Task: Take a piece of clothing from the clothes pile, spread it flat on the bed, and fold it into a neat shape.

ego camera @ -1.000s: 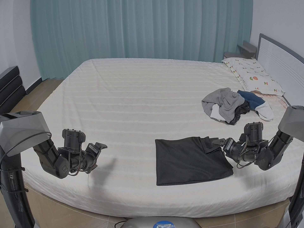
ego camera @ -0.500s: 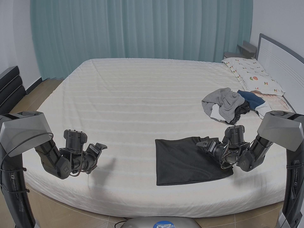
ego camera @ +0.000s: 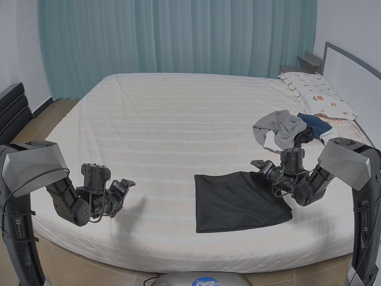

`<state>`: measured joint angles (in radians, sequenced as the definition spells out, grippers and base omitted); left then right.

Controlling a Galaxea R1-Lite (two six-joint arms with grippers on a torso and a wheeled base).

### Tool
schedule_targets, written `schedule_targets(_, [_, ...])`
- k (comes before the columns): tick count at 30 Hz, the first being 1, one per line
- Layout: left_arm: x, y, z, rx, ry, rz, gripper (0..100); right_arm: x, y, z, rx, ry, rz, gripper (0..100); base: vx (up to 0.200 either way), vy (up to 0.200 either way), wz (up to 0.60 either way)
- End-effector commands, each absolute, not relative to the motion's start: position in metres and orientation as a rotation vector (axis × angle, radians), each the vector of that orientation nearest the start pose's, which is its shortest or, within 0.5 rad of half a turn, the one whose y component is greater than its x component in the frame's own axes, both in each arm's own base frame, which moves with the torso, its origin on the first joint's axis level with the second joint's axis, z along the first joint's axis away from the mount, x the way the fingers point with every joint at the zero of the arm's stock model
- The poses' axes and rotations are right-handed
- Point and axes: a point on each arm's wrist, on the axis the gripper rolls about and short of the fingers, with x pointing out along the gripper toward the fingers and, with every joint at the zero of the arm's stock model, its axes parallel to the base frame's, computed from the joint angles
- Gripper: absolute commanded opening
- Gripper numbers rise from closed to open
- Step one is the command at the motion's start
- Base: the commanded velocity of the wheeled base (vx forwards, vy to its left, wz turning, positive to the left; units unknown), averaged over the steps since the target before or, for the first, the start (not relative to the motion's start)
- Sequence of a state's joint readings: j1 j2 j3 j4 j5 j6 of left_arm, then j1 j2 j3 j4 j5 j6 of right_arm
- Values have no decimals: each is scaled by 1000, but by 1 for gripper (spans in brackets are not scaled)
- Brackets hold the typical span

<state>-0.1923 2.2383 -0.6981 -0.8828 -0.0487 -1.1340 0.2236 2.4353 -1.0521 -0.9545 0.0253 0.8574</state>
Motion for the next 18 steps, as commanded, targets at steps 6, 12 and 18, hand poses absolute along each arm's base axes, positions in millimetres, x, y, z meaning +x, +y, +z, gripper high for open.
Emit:
schedule_targets(6, [341,-67,-1,-1040,714,167,100,433,65,-8,819,432,-52,100,0,0,0])
schedule_targets(12, [341,-67,-1,-1040,714,167,100,434,51,-7,832,398,-53,100,0,0,0])
schedule_targets(18, [341,-67,-1,-1039,715,168,100,435,55,-10,832,393,28,100,0,0,0])
